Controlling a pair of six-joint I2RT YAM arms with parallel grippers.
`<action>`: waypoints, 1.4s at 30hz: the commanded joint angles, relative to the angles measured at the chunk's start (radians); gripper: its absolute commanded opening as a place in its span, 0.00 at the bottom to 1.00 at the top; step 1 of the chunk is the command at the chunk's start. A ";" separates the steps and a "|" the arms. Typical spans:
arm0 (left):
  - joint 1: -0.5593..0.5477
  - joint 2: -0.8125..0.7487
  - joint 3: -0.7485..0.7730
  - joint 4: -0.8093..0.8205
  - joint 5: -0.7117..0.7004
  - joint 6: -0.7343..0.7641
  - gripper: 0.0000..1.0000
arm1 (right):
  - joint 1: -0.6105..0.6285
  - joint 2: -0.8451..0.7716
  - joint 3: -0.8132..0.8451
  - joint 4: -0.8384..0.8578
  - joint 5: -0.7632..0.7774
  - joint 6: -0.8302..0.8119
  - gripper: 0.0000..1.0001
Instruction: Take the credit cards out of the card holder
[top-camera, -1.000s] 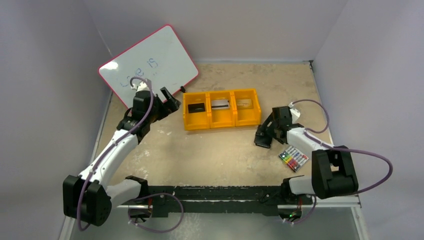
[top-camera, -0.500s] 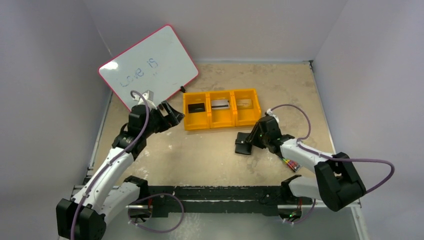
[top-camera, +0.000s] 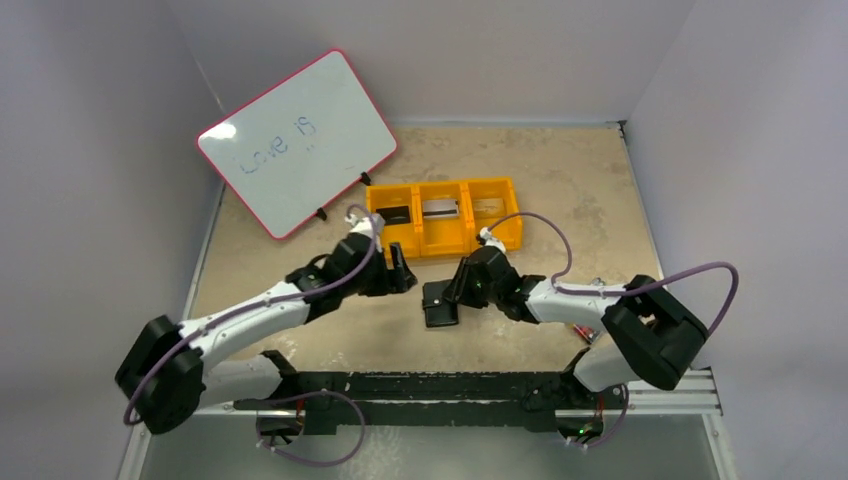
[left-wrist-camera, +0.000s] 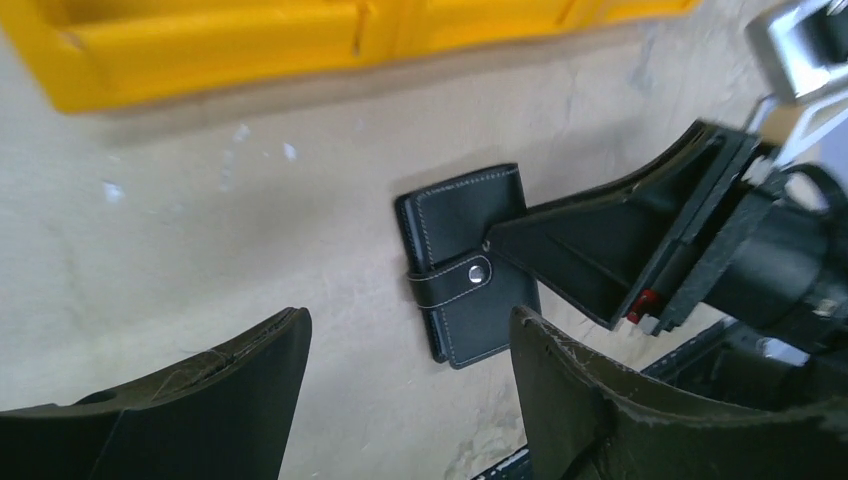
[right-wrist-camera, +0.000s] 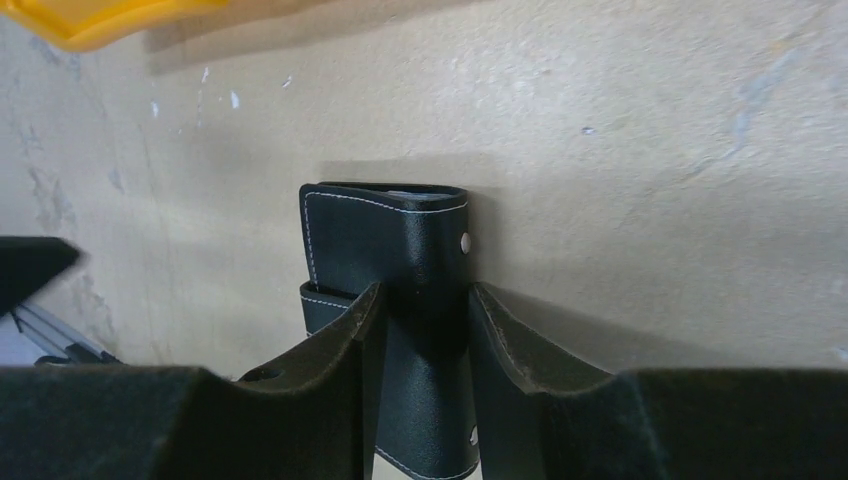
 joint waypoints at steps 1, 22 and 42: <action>-0.176 0.139 0.070 0.099 -0.178 -0.077 0.72 | 0.029 0.027 0.002 0.006 -0.019 0.050 0.37; -0.365 0.490 0.239 0.029 -0.382 -0.100 0.58 | 0.029 -0.012 -0.115 0.126 -0.072 0.181 0.36; -0.383 0.516 0.303 -0.109 -0.306 -0.055 0.59 | 0.029 0.004 -0.101 0.041 -0.008 0.206 0.36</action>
